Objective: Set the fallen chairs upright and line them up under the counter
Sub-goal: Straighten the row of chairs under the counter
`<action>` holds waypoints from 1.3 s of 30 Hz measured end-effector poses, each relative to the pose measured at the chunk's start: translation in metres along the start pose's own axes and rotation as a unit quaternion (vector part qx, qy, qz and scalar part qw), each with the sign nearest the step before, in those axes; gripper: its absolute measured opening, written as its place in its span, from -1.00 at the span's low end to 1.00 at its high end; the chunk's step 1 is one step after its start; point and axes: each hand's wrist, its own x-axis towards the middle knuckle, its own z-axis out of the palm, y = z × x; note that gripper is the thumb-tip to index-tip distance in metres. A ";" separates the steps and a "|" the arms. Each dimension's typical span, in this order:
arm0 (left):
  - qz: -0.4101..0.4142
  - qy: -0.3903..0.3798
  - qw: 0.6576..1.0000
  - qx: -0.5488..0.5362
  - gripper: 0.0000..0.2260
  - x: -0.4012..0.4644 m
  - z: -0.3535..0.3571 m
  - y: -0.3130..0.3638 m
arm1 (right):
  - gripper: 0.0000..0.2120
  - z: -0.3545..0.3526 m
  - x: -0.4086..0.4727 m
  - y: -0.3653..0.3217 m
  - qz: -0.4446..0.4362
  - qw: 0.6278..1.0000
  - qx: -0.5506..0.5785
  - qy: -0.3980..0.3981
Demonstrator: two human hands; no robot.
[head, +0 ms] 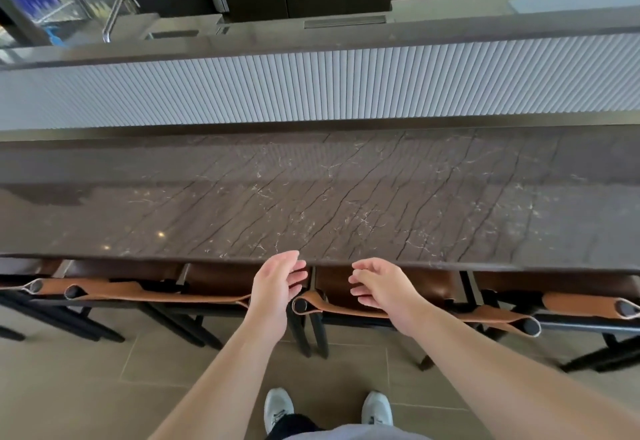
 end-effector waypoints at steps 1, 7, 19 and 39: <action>-0.008 -0.002 1.000 -0.021 -0.86 -0.004 0.004 0.000 | -0.87 -0.008 -0.002 0.000 0.001 1.000 0.026 0.002; -0.004 -0.053 0.998 -0.028 -0.78 -0.024 0.026 0.004 | -0.87 -0.039 -0.020 0.002 -0.005 0.993 0.118 0.025; -0.022 -0.125 0.991 -0.050 -0.82 -0.077 0.040 -0.012 | -0.85 -0.063 -0.081 0.028 -0.002 0.984 0.146 0.098; -0.057 -0.092 0.992 -0.059 -0.86 -0.133 0.074 -0.044 | -0.84 -0.115 -0.134 0.033 -0.047 0.982 0.153 0.103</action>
